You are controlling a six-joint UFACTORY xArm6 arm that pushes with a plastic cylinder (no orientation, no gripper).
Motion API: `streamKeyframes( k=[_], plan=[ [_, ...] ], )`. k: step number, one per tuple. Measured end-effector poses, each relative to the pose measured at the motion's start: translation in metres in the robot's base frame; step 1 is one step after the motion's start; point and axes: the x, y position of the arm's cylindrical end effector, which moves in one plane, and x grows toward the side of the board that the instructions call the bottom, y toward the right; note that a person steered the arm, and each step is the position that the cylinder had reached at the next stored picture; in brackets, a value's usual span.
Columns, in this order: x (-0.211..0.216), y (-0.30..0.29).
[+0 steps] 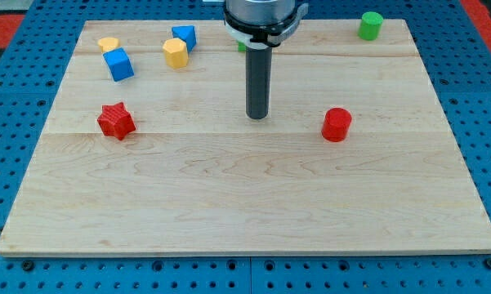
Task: Move red circle towards the center right
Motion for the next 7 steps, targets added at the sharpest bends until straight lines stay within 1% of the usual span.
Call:
streamKeyframes(
  k=[1, 3, 5, 6, 7],
  plan=[
    [0.006, 0.012],
    [0.006, 0.015],
    [0.009, 0.045],
    [0.027, 0.048],
    [0.034, 0.069]
  ],
)
